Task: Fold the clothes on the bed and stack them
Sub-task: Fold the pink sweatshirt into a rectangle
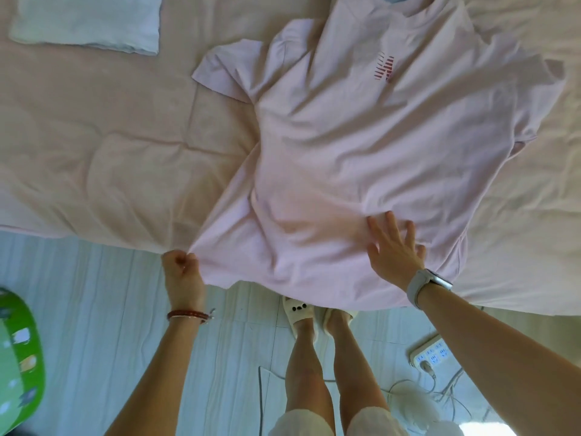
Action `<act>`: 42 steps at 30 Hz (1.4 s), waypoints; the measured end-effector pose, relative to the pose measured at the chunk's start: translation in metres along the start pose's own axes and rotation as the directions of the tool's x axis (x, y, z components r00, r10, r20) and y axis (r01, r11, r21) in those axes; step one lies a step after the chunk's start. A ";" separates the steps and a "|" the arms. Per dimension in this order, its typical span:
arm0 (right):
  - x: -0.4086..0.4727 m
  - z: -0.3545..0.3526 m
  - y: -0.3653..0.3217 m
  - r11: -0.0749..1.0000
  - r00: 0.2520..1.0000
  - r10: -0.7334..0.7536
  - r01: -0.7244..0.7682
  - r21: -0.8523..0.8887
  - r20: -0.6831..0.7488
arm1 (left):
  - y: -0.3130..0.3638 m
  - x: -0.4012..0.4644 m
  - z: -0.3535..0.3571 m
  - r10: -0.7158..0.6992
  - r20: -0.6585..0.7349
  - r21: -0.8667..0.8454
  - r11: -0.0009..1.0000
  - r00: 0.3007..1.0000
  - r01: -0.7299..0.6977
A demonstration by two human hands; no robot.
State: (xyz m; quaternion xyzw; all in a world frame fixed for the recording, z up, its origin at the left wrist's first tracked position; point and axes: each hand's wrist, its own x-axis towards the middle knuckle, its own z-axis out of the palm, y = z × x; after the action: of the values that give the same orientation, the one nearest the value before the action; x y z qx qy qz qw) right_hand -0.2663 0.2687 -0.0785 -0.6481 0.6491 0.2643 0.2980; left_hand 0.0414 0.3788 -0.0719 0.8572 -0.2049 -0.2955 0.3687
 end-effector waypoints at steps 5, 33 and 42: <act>0.004 -0.030 -0.023 0.999 0.995 0.043 -0.045 -0.020 -0.090 | -0.006 0.031 -0.004 -0.262 0.222 0.371 0.914 0.939 0.167; 0.221 -0.293 -0.226 0.744 0.599 -0.498 0.667 0.047 -0.628 | 0.193 0.144 0.137 0.040 0.218 -0.482 0.873 0.975 0.072; 0.218 -0.254 -0.233 0.840 0.828 -0.498 0.534 0.092 -0.258 | 0.177 0.158 0.121 -0.222 0.019 -0.030 0.974 0.975 0.223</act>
State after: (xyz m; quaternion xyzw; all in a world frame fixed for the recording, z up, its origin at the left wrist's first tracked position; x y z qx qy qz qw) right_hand -0.0413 -0.0700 -0.0543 -0.7991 0.4975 0.0458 0.3343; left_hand 0.0553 0.1129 -0.0623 0.8665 -0.1057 -0.3448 0.3451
